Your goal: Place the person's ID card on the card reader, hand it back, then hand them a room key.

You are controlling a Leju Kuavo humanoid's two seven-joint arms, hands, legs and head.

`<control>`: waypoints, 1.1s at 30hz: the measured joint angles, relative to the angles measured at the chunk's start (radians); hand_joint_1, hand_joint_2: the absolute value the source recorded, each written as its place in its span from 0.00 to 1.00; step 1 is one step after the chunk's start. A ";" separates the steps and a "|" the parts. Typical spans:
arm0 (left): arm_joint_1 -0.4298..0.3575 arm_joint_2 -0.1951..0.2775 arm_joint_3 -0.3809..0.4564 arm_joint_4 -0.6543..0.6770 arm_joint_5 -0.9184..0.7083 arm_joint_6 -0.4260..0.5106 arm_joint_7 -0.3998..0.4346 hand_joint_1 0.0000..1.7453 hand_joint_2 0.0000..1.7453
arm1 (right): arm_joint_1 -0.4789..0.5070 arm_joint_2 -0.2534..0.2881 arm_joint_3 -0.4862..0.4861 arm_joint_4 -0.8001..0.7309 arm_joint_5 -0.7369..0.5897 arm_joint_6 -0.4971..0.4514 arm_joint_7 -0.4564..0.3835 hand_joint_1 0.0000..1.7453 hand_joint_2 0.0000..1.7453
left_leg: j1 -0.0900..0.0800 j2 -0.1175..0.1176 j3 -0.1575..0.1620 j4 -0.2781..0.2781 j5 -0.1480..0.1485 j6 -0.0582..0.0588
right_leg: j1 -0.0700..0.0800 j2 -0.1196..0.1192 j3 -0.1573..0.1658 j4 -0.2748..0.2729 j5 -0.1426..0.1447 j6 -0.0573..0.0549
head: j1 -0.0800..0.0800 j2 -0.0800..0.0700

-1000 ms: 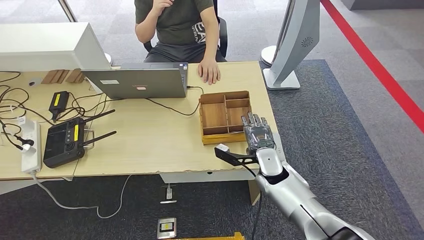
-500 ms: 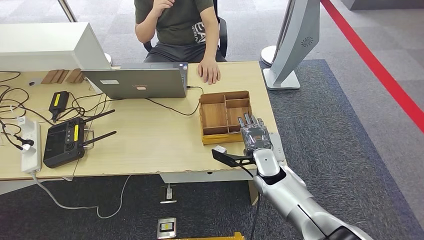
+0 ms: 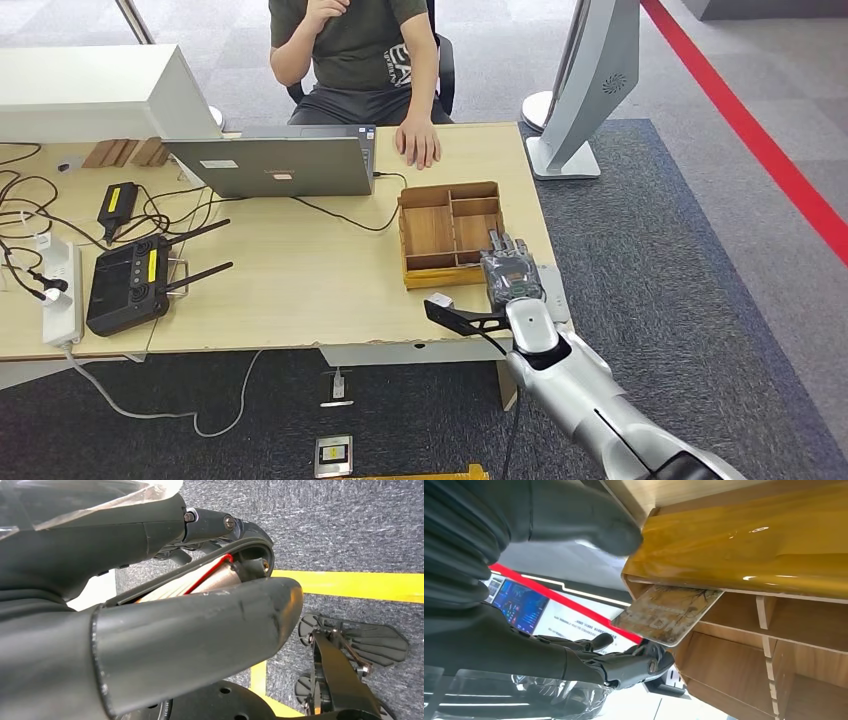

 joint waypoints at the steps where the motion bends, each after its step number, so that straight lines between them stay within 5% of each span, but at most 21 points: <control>1: 0.000 0.000 0.000 0.000 0.000 0.000 0.000 0.00 0.00 | -0.001 0.000 0.000 0.000 0.000 0.000 0.000 1.00 1.00 | 0.000 0.000 0.000 0.000 0.000 0.000 | 0.000 0.000 0.000 0.000 0.000 0.000 | 0.000 0.000; 33: -0.001 -0.001 0.000 0.000 0.008 0.012 0.032 0.00 0.00 | -0.004 0.047 0.001 0.005 -0.034 -0.008 -0.049 1.00 1.00 | 0.000 0.001 0.001 0.000 0.000 0.000 | 0.000 0.001 0.000 0.000 0.000 0.000 | 0.000 0.000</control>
